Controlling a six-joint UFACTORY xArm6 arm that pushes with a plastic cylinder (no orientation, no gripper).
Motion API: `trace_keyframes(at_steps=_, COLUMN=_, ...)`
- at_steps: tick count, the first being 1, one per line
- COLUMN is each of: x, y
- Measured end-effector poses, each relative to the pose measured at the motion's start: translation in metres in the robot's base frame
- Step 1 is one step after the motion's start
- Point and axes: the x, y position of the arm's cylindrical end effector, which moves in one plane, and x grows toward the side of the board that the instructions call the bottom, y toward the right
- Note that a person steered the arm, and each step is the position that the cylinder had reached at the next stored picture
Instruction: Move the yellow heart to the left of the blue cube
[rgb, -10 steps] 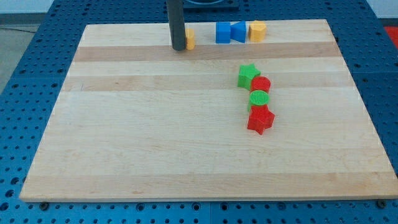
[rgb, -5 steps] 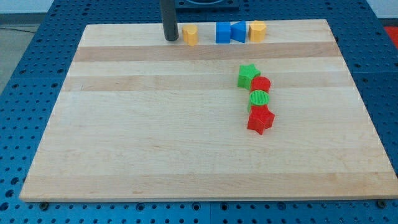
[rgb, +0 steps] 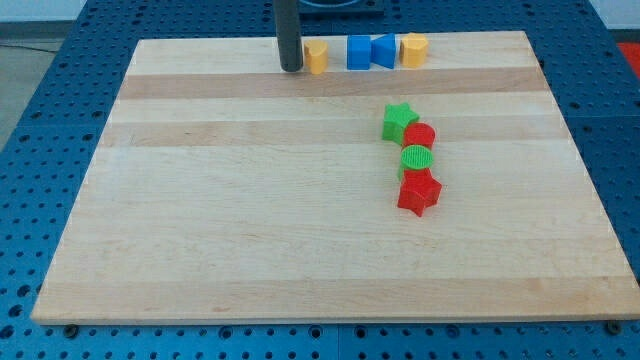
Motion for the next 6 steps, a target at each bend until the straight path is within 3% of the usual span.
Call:
trace_keyframes(at_steps=5, x=-0.002, y=0.031)
trace_keyframes(at_steps=6, x=0.03, y=0.029)
